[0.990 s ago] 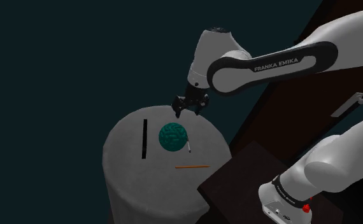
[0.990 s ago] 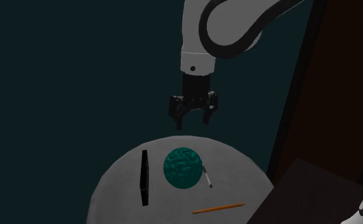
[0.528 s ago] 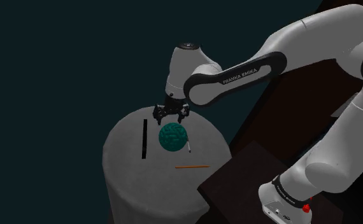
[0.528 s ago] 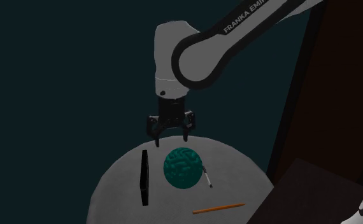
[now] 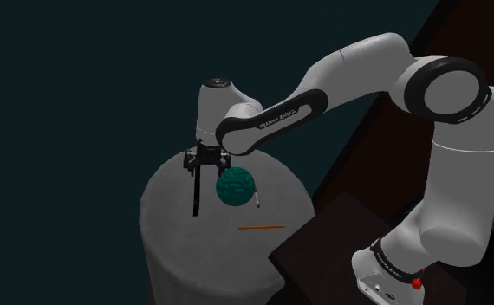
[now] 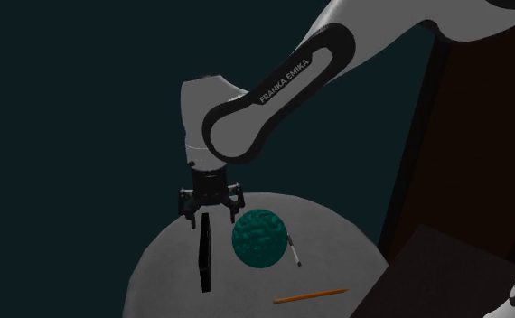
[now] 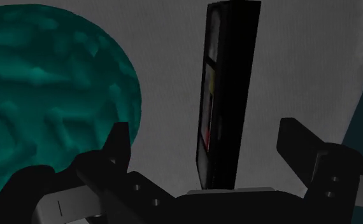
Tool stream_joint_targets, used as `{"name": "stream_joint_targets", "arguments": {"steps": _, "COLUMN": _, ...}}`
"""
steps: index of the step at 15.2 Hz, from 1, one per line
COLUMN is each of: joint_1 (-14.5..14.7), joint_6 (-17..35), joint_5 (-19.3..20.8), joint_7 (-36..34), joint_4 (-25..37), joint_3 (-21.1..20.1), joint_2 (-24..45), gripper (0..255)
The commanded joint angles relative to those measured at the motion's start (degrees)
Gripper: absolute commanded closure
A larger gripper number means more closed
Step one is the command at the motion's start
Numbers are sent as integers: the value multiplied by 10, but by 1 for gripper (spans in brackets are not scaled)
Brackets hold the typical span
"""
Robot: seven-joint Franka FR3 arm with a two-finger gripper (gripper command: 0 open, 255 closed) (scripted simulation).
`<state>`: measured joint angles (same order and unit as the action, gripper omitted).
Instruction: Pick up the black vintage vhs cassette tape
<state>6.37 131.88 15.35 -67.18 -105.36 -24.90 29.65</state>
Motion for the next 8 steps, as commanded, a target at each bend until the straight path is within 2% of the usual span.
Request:
{"name": "stream_joint_targets", "arguments": {"steps": 1, "joint_1": 19, "joint_6": -7, "joint_5": 13, "joint_7": -22, "joint_4": 53, "joint_3": 15, "joint_2": 51, "gripper": 0}}
{"name": "stream_joint_targets", "arguments": {"steps": 3, "joint_1": 30, "joint_6": -12, "joint_5": 17, "joint_7": -33, "joint_4": 86, "joint_3": 23, "joint_2": 80, "gripper": 0}}
{"name": "stream_joint_targets", "arguments": {"steps": 8, "joint_1": 36, "joint_6": 12, "joint_5": 27, "joint_7": -39, "joint_4": 87, "joint_3": 32, "joint_2": 105, "gripper": 0}}
